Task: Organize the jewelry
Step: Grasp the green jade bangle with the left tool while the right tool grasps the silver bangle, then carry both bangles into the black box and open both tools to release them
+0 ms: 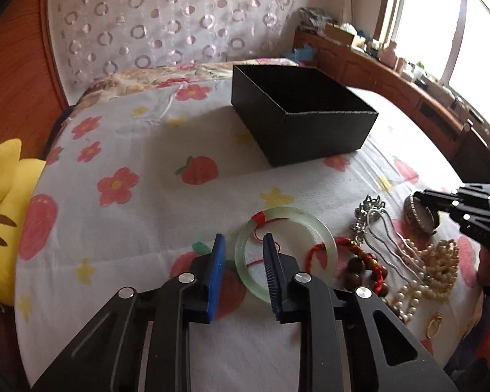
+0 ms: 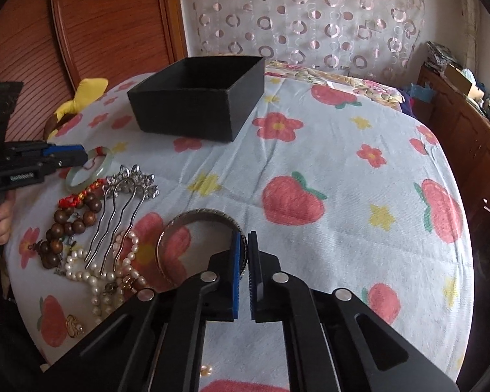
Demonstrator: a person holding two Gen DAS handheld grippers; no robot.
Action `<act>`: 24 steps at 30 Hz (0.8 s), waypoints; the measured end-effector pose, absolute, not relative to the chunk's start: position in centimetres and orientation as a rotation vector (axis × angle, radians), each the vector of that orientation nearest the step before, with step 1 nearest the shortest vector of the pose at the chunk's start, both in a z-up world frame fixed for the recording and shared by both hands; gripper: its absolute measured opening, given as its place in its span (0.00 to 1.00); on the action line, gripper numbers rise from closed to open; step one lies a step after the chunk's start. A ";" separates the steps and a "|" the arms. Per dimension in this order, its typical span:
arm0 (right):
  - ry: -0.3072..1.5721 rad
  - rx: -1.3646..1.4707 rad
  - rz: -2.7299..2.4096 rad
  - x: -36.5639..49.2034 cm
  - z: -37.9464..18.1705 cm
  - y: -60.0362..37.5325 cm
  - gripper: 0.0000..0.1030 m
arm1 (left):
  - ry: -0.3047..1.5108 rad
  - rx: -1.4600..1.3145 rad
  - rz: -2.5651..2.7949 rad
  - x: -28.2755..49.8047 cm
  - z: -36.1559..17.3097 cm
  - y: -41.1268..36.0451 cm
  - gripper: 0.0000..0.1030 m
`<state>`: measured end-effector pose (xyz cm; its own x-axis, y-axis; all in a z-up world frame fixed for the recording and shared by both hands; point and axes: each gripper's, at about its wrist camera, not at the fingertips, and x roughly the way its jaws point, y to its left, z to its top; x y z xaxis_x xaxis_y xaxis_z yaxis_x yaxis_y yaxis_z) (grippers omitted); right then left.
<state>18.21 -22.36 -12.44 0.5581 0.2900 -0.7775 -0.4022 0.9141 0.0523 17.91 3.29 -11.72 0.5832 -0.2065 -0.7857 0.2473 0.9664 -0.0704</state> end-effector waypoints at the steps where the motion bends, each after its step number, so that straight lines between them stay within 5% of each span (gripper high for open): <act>1: 0.881 -0.125 0.410 18.2 -12.3 -22.6 0.05 | 0.920 0.051 -0.264 18.2 -11.9 3.2 0.21; 5: 0.853 -0.111 0.408 18.2 -11.7 -22.8 0.05 | 0.925 0.087 -0.247 18.6 -11.9 2.9 0.21; 10: 0.794 -0.098 0.423 18.1 -10.0 -22.7 0.05 | 0.910 0.138 -0.245 18.4 -12.0 2.3 0.06; 24: 0.700 -0.131 0.463 21.7 -5.5 -18.3 0.05 | 0.752 0.053 -0.237 16.6 -7.8 4.3 0.06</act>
<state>21.74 -18.31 -5.46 0.6686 0.3663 -0.6471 -0.4527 0.8909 0.0367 16.64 4.26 -7.85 0.7052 -0.1946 -0.6818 0.2324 0.9719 -0.0371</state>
